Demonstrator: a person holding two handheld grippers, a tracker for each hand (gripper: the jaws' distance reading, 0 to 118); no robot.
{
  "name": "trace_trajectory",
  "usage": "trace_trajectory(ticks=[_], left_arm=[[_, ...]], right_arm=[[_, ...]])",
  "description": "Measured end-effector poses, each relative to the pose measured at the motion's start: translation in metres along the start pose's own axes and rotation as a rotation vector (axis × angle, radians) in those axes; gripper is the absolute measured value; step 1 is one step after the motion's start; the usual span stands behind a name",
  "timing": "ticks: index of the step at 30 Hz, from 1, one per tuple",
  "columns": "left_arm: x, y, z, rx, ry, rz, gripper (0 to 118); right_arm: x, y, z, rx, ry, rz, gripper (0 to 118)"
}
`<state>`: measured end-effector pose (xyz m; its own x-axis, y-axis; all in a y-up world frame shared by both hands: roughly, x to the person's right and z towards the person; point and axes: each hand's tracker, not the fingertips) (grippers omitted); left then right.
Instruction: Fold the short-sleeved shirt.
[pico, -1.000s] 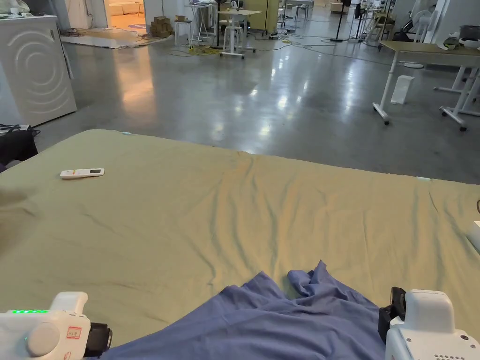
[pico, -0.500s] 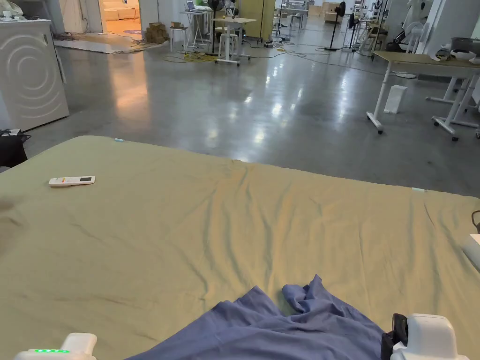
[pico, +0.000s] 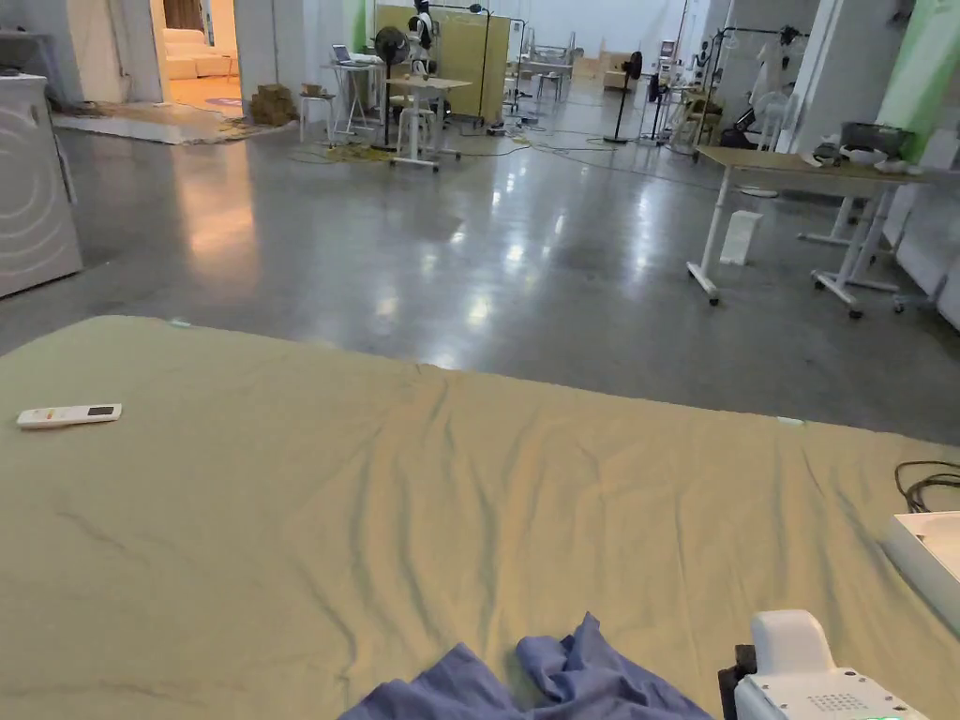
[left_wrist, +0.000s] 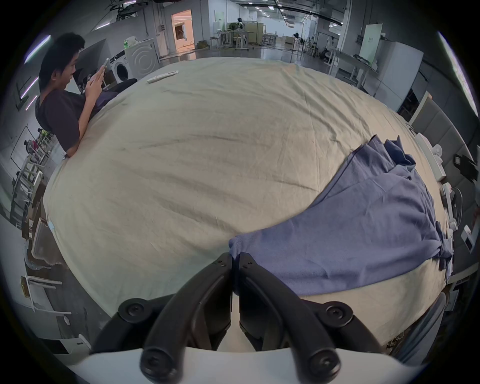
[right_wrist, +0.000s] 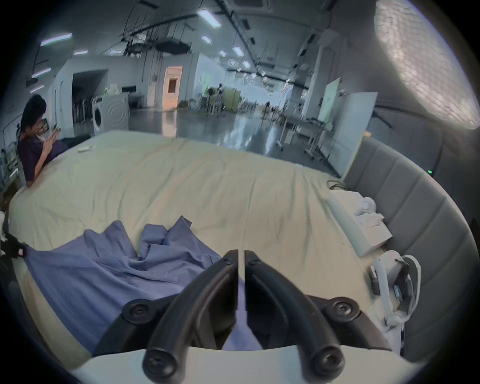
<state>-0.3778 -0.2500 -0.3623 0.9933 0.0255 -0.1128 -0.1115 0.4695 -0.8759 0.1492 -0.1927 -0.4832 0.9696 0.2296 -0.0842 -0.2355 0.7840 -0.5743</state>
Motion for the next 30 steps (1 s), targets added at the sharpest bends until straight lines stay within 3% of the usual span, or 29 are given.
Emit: trace_trajectory(ticks=[2, 4, 6, 9, 13, 17, 18, 20, 23, 26, 30], left_arm=[[0.007, 0.001, 0.004, 0.001, 0.005, -0.005, 4], [0.008, 0.001, 0.003, 0.003, 0.006, -0.006, 4], [0.011, 0.002, 0.002, -0.008, 0.009, -0.007, 4], [0.012, 0.002, -0.001, -0.021, 0.010, 0.005, 4], [0.016, 0.001, -0.004, -0.044, 0.016, 0.006, 4], [0.020, 0.002, -0.003, -0.053, 0.025, -0.004, 4], [0.020, 0.002, -0.002, -0.054, 0.026, -0.005, 4], [0.022, 0.002, -0.001, -0.054, 0.030, -0.008, 4], [0.024, 0.004, -0.001, -0.057, 0.036, -0.019, 4], [0.024, 0.004, -0.001, -0.057, 0.038, -0.017, 4], [0.024, 0.005, 0.006, -0.037, 0.037, -0.004, 4]], right_arm=[[0.003, 0.009, -0.031, -0.084, 0.070, 0.021, 35], [0.003, 0.015, -0.059, -0.149, 0.160, 0.031, 49], [-0.003, 0.016, -0.086, -0.215, 0.182, 0.079, 70], [-0.017, 0.013, -0.123, -0.298, 0.224, 0.147, 72], [-0.035, 0.005, -0.164, -0.412, 0.280, 0.138, 72], [-0.053, -0.006, -0.187, -0.448, 0.254, 0.185, 60], [-0.057, -0.008, -0.186, -0.435, 0.253, 0.202, 49], [-0.065, -0.010, -0.180, -0.379, 0.247, 0.262, 13], [-0.073, -0.012, -0.174, -0.371, 0.266, 0.263, 3], [-0.068, -0.012, -0.170, -0.356, 0.255, 0.239, 3], [-0.047, -0.004, -0.142, -0.265, 0.217, 0.132, 2]])
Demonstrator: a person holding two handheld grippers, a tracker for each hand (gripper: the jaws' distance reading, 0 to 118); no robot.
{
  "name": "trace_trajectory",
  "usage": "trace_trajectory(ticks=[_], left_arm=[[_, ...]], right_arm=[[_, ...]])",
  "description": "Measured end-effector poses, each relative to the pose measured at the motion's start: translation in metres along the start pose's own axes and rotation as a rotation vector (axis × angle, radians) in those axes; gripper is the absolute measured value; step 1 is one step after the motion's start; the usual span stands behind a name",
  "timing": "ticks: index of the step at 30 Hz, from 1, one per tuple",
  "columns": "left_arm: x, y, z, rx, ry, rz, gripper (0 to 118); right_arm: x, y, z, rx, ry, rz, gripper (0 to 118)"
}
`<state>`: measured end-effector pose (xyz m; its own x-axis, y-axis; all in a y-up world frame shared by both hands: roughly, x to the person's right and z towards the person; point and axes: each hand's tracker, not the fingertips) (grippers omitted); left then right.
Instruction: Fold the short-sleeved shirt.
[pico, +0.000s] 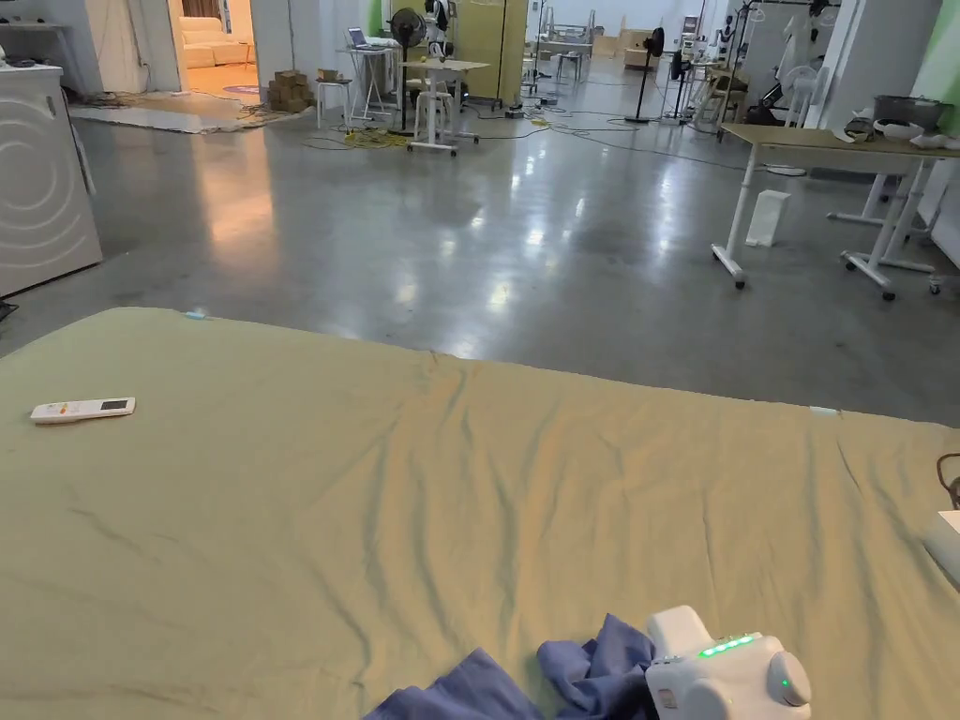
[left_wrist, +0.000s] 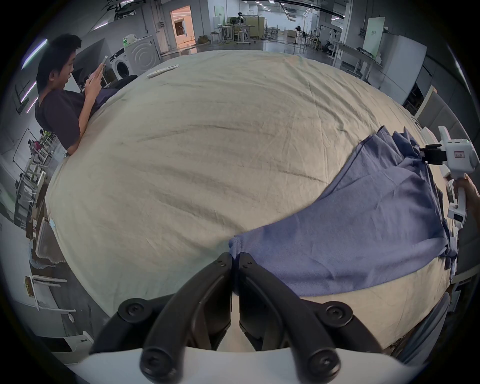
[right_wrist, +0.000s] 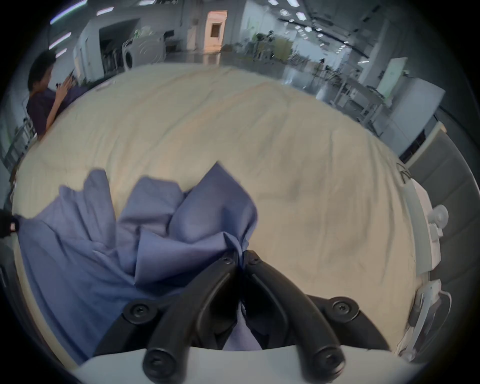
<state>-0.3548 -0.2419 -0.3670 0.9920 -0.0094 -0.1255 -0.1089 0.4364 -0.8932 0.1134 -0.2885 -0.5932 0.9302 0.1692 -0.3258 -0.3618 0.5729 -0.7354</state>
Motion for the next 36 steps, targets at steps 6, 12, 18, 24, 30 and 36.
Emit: trace_trajectory(ticks=[6, 12, 18, 24, 30, 36], left_arm=[[-0.003, 0.004, 0.019, 0.077, -0.025, 0.010, 4], [0.002, 0.021, 0.057, 0.261, -0.081, -0.020, 4], [0.024, 0.079, 0.121, 0.470, -0.137, -0.073, 4], [0.050, 0.155, 0.187, 0.656, -0.190, -0.094, 4], [0.073, 0.230, 0.254, 0.784, -0.185, -0.138, 4], [0.082, 0.289, 0.311, 0.860, -0.170, -0.156, 4]], right_arm=[[0.022, -0.004, 0.084, 0.178, -0.021, -0.089, 2], [0.039, -0.006, 0.176, 0.362, -0.124, -0.131, 2], [0.072, 0.010, 0.267, 0.511, -0.255, -0.135, 2], [0.115, 0.030, 0.350, 0.645, -0.331, -0.234, 2], [0.141, 0.063, 0.420, 0.746, -0.400, -0.261, 2], [0.152, 0.106, 0.472, 0.819, -0.435, -0.278, 2]])
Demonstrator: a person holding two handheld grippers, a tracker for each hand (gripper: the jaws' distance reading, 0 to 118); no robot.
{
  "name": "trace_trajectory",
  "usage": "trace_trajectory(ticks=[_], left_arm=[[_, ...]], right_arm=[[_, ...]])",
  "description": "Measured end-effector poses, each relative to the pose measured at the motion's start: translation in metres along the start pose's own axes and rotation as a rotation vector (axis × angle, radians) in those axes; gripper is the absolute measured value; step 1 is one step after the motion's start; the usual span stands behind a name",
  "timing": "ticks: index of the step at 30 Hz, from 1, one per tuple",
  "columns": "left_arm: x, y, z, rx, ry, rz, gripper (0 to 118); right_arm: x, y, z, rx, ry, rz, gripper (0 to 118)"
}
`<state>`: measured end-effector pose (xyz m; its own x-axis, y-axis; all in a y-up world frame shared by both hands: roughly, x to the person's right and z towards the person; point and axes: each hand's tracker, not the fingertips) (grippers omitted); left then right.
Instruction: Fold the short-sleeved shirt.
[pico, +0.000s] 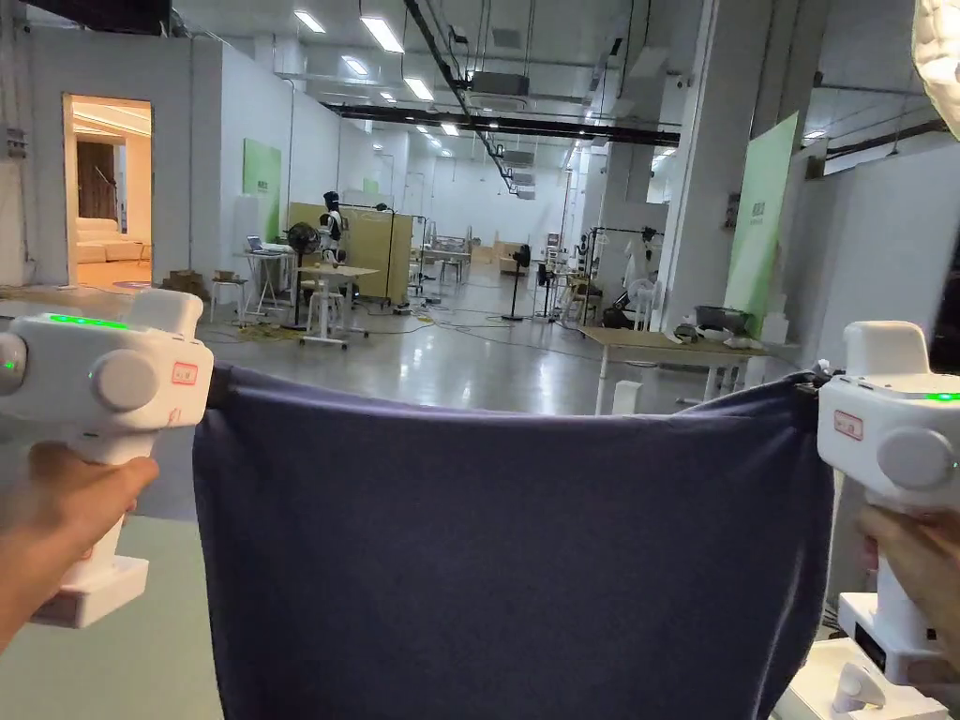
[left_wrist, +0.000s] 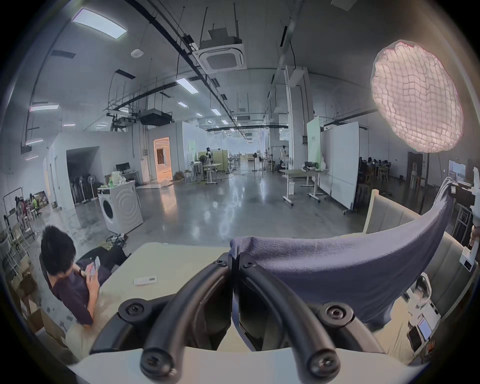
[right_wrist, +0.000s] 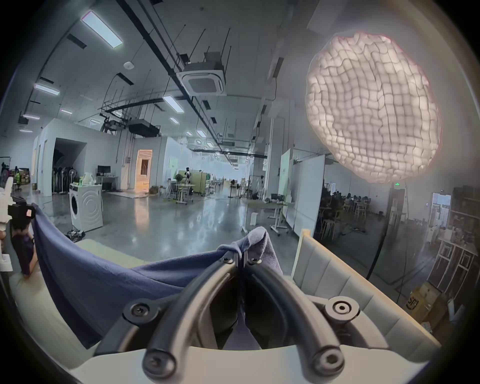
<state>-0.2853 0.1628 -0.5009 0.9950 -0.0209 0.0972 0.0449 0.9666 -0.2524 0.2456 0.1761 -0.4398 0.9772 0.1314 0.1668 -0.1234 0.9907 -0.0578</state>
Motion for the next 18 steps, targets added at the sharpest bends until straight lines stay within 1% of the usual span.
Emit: trace_trajectory(ticks=[5, 7, 10, 15, 16, 17, 18], left_arm=[[-0.006, 0.048, -0.012, 0.034, 0.023, -0.009, 4], [-0.007, 0.064, -0.015, 0.043, 0.028, -0.010, 4], [-0.012, 0.085, -0.021, 0.063, 0.035, 0.016, 4], [-0.016, 0.115, -0.037, 0.089, 0.045, 0.068, 4], [-0.016, 0.119, -0.041, 0.098, 0.051, 0.080, 4], [-0.016, 0.123, -0.045, 0.104, 0.058, 0.090, 4], [-0.017, 0.126, -0.049, 0.107, 0.060, 0.099, 4]], right_arm=[[-0.005, 0.040, -0.012, 0.040, -0.024, -0.017, 2], [-0.009, 0.053, -0.019, 0.046, -0.030, -0.009, 2], [-0.013, 0.070, -0.033, 0.056, -0.036, -0.002, 2], [-0.020, 0.094, -0.062, 0.064, -0.045, -0.017, 2], [-0.017, 0.097, -0.070, 0.066, -0.032, -0.053, 2], [-0.018, 0.100, -0.077, 0.062, -0.045, -0.077, 2], [-0.020, 0.103, -0.084, 0.055, -0.044, -0.084, 2]])
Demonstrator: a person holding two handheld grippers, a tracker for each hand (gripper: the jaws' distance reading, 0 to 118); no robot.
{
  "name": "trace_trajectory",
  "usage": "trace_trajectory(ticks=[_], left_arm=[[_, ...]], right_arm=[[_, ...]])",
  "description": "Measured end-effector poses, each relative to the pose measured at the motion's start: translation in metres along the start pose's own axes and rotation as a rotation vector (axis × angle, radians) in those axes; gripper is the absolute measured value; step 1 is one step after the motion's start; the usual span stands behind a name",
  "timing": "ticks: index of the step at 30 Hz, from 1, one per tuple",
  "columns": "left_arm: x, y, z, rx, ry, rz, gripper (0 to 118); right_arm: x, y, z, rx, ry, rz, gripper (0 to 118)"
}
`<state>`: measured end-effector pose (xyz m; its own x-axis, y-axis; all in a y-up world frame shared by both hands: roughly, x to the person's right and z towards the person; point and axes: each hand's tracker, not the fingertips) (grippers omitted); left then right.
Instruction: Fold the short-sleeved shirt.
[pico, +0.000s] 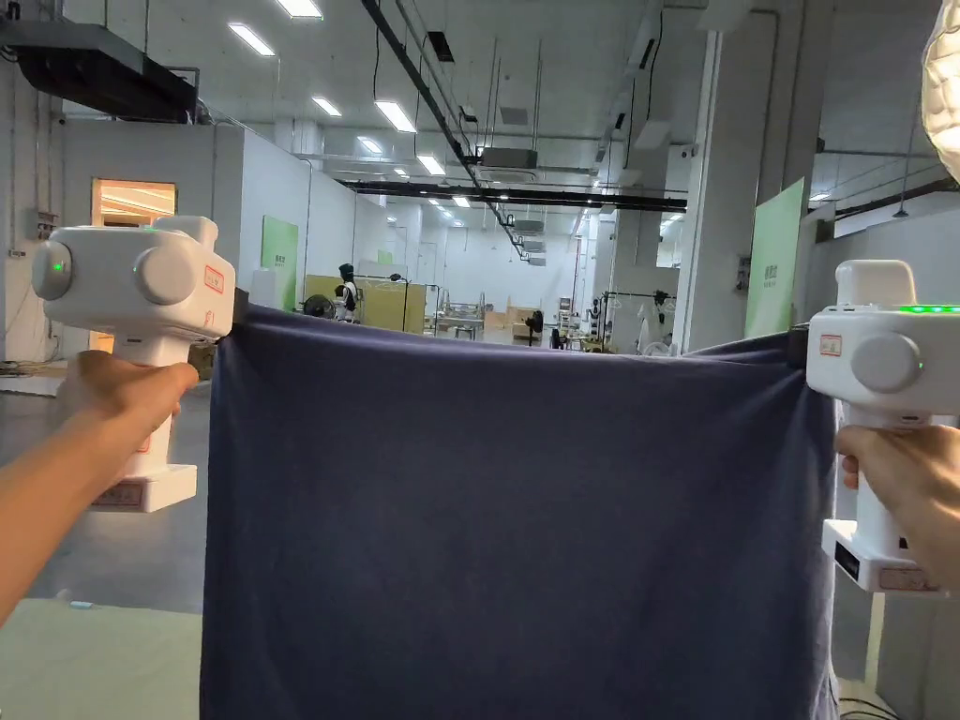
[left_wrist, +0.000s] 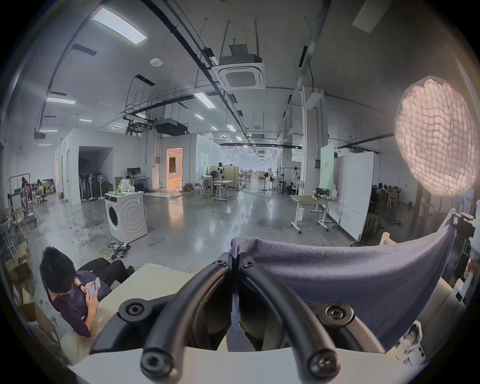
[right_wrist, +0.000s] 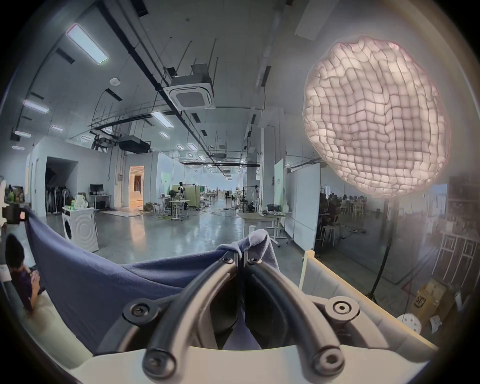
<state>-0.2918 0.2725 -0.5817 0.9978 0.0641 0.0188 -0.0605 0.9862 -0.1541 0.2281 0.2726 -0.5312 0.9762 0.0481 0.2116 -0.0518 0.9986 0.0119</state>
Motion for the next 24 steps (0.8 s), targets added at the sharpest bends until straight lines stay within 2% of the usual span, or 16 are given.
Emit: trace_trajectory(ticks=[5, 8, 11, 15, 21, 24], left_arm=[[0.007, 0.014, -0.027, 0.022, 0.022, -0.012, 4], [0.011, 0.015, -0.042, 0.031, 0.033, -0.021, 4], [0.010, 0.016, -0.061, 0.032, 0.050, -0.037, 4], [0.015, 0.008, -0.070, 0.036, 0.056, -0.017, 4], [0.018, -0.025, -0.085, 0.006, 0.076, -0.085, 4], [0.014, -0.055, -0.084, -0.002, 0.072, -0.073, 4]], right_arm=[[-0.009, 0.007, -0.035, 0.005, -0.019, 0.023, 2], [-0.009, 0.007, -0.053, 0.012, -0.018, -0.019, 2], [-0.009, 0.005, -0.066, 0.022, -0.022, -0.023, 2], [-0.016, -0.004, -0.075, 0.043, -0.033, 0.034, 2], [-0.015, -0.032, -0.076, 0.025, -0.031, 0.044, 2], [-0.012, -0.057, -0.067, 0.011, -0.021, 0.063, 2]])
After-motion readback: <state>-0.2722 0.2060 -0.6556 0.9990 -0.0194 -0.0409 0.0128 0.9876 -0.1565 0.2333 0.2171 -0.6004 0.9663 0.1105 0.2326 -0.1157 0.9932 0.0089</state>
